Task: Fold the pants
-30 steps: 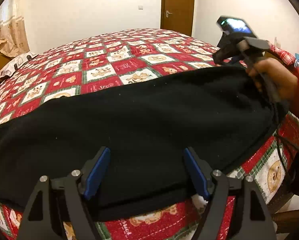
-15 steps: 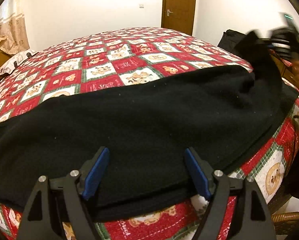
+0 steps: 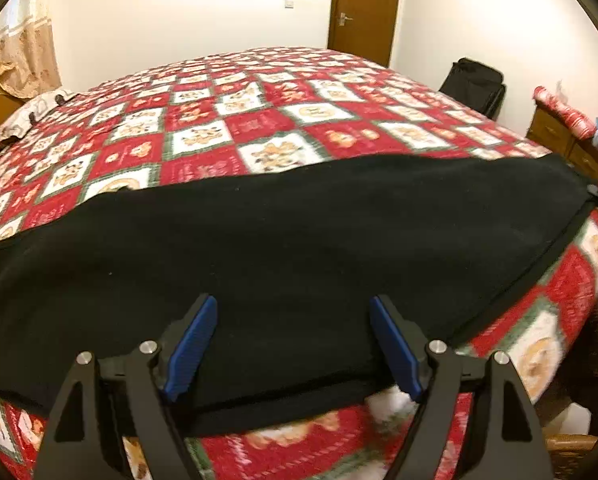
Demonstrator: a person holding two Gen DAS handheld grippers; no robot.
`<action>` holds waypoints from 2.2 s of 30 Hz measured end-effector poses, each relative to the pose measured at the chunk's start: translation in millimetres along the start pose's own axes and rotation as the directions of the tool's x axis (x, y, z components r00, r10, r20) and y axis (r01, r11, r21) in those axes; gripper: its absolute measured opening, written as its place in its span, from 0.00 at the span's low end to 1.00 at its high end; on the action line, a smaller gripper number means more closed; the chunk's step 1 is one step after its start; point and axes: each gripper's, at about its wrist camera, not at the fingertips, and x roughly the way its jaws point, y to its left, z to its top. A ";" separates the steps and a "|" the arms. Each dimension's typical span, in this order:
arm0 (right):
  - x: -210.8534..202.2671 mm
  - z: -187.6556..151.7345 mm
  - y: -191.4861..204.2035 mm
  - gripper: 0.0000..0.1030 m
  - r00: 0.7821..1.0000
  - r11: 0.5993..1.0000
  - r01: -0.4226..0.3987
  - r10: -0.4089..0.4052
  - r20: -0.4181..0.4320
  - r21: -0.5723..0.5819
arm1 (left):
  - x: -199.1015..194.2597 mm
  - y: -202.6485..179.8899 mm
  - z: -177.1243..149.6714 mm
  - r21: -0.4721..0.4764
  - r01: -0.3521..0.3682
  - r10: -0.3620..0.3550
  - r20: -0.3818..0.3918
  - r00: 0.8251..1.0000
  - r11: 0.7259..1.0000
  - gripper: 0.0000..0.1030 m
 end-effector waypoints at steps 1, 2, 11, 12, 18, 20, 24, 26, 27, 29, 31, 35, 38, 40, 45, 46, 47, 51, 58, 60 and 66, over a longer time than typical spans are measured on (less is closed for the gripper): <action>1.3 1.6 -0.3 0.04 1.000 1.000 -0.010 0.010 -0.007 0.012 | -5.2 -4.1 0.7 0.013 0.023 -0.023 0.016 1.000 1.000 0.79; 2.9 2.7 -0.3 0.05 1.000 1.000 -0.011 0.011 -0.016 0.021 | -8.7 -8.0 1.5 0.032 0.028 -0.029 0.030 0.999 0.999 0.79; -45.2 -30.2 73.8 0.31 0.977 0.954 0.191 -0.162 0.137 -0.231 | -11.7 -14.5 2.5 0.049 0.054 -0.056 0.045 0.997 0.997 0.79; -40.0 -38.7 83.5 0.64 0.988 0.956 0.146 -0.127 0.088 -0.256 | -10.7 -13.8 2.7 0.039 0.053 -0.055 0.044 0.998 0.998 0.79; 29.0 -91.8 108.9 0.70 0.986 0.960 0.026 -0.071 -0.150 -0.279 | -17.8 -8.8 -1.6 0.028 0.049 -0.051 0.061 0.997 0.998 0.79; 45.3 -104.6 103.4 0.58 0.980 0.967 0.029 -0.077 -0.182 -0.252 | -20.2 -5.3 -2.8 0.023 0.048 -0.049 0.072 0.996 0.999 0.79; 45.5 -121.5 113.4 0.58 0.983 0.948 0.096 -0.139 -0.123 -0.304 | -15.1 -2.3 -4.3 0.017 0.027 -0.028 0.065 0.997 0.999 0.79; 46.1 -127.9 119.3 0.57 0.982 0.949 0.077 -0.126 -0.143 -0.307 | -12.4 -1.8 -5.7 0.021 0.017 -0.018 0.058 0.998 1.000 0.79; 50.1 -134.1 124.2 0.53 0.981 0.946 0.059 -0.113 -0.155 -0.319 | -11.7 -1.6 -6.7 0.021 0.012 -0.013 0.054 0.998 1.000 0.79; 66.2 -144.4 132.3 0.40 0.975 0.941 0.016 -0.089 -0.202 -0.337 | -11.0 -0.3 -7.9 0.021 0.016 -0.017 0.049 0.999 1.000 0.79; 83.0 -153.8 131.3 0.26 0.960 0.957 -0.032 -0.052 -0.276 -0.290 | -12.7 1.6 -8.5 0.015 0.020 -0.021 0.051 0.998 1.000 0.79; 92.5 -167.8 117.8 0.17 0.945 0.976 -0.054 -0.018 -0.328 -0.209 | -14.3 7.1 -8.4 -0.001 0.020 -0.020 0.056 0.998 1.000 0.79; 96.4 -173.3 121.1 0.17 0.926 0.978 -0.116 0.043 -0.375 -0.174 | -10.8 11.0 -8.9 -0.023 0.029 -0.028 0.042 0.999 0.999 0.79; 103.8 -179.1 119.2 0.17 0.909 0.982 -0.130 0.062 -0.412 -0.139 | -11.3 11.1 -9.0 -0.025 0.030 -0.029 0.042 0.999 0.999 0.79; 91.8 -175.9 123.7 0.05 0.902 0.975 -0.162 0.082 -0.425 -0.156 | -21.8 18.1 -5.1 -0.026 0.012 -0.010 0.072 0.997 1.000 0.79; 85.6 -173.6 125.2 0.05 0.905 0.973 -0.160 0.077 -0.419 -0.166 | -23.7 20.4 -4.1 -0.033 0.010 -0.008 0.077 0.997 0.999 0.79; 79.8 -171.4 126.1 0.05 0.907 0.972 -0.158 0.073 -0.414 -0.175 | -25.2 23.1 -3.0 -0.040 0.007 -0.003 0.084 0.996 0.999 0.79; 67.9 -170.5 117.7 0.04 0.912 0.977 -0.127 0.047 -0.408 -0.172 | -25.3 27.1 0.9 -0.056 0.004 0.001 0.089 0.996 0.998 0.79; 74.8 -175.5 108.2 0.05 0.900 0.978 -0.118 0.032 -0.436 -0.172 | -8.0 8.0 12.2 -0.004 0.000 0.000 0.084 0.996 1.000 0.79; 60.8 -163.5 110.9 0.05 0.910 0.980 -0.127 0.053 -0.412 -0.155 | -3.8 0.9 16.6 0.002 0.026 -0.026 0.087 0.996 1.000 0.79; -15.0 -85.3 81.7 0.07 0.999 0.991 0.006 -0.012 -0.048 -0.135 | 14.8 -22.3 -3.9 0.091 0.013 -0.016 0.037 0.999 0.996 0.79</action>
